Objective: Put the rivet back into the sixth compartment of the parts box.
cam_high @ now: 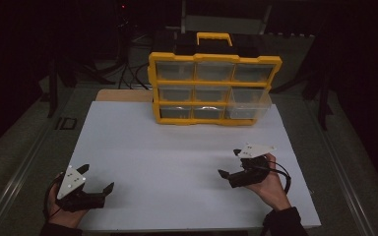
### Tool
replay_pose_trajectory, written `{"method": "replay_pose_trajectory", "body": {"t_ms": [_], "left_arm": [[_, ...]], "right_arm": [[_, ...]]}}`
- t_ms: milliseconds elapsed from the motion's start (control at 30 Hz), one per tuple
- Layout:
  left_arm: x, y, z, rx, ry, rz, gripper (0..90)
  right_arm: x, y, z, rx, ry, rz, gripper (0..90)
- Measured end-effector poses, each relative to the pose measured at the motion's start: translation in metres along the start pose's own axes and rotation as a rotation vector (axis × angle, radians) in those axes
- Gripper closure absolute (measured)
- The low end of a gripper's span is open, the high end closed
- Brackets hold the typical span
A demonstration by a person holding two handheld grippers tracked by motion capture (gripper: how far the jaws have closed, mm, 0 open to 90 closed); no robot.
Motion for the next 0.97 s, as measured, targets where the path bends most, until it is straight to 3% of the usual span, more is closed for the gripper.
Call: {"method": "replay_pose_trajectory", "body": {"t_ms": [133,300,433,500,633,867,967], "left_arm": [[-0.003,0.001,0.001,-0.005,-0.013,0.013,0.3],[-0.005,0.002,0.002,-0.004,-0.02,0.018,0.3],[-0.006,0.002,0.002,-0.002,-0.022,0.022,0.3],[-0.007,0.002,0.003,-0.004,-0.027,0.023,0.3],[-0.008,0.002,0.003,-0.005,-0.039,0.026,0.3],[-0.009,0.0,0.004,-0.005,-0.052,0.036,0.3],[-0.008,-0.001,0.004,-0.002,-0.047,0.038,0.3]], "right_arm": [[-0.017,-0.001,-0.003,0.018,-0.056,-0.019,10.6],[-0.031,-0.002,-0.015,0.016,-0.065,-0.045,10.6],[-0.035,-0.004,-0.032,0.03,-0.062,-0.079,10.6],[-0.038,-0.006,-0.039,0.066,-0.094,-0.087,10.6],[-0.044,-0.006,-0.049,0.091,-0.142,-0.105,10.4],[-0.044,-0.01,-0.059,0.123,-0.187,-0.119,10.1],[-0.045,-0.009,-0.058,0.113,-0.202,-0.106,10.0]]}}
Point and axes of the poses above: each handheld gripper's, and its own axes: x roughly forward along the jaws, z roughly out of its top, y roughly to its left, the point moved 5 cm from there along x, roughly forward along the jaws, and after that the axes turned 13 degrees about -z, right-handed, at the moved point
